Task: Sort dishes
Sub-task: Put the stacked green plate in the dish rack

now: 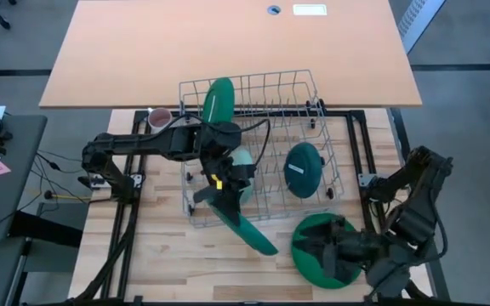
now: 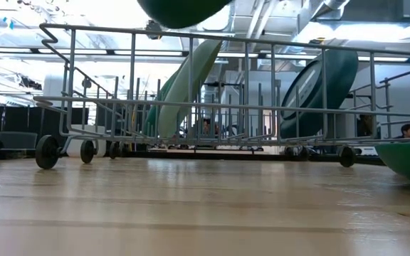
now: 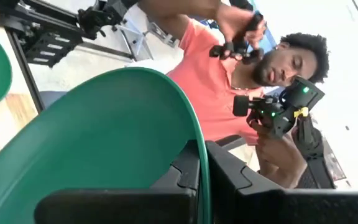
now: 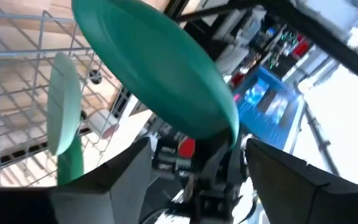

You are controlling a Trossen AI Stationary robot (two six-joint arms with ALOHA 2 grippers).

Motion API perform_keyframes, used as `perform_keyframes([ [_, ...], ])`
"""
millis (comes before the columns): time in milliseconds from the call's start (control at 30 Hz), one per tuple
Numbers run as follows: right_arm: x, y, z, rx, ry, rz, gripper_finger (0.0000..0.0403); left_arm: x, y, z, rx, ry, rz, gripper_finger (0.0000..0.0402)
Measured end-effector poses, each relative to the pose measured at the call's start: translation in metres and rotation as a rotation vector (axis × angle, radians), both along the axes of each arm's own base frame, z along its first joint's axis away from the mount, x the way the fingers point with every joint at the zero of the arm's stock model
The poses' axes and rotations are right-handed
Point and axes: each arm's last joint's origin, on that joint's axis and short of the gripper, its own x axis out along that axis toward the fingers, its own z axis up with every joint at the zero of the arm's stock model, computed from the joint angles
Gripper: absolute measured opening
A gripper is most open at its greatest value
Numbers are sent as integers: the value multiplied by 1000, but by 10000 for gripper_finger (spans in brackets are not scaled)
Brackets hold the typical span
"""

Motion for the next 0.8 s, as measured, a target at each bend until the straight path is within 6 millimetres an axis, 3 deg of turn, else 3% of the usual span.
perform_keyframes([
  [233, 35, 12, -17, -87, 16, 36, 277, 1, 1, -2, 8, -3, -10, 6],
  [500, 58, 28, -27, -192, -13, 116, 277, -2, 0, -6, -6, 35, -60, 6],
  [800, 88, 27, -48, -297, 23, 107, 277, -2, -1, -6, -5, 63, -39, 6],
])
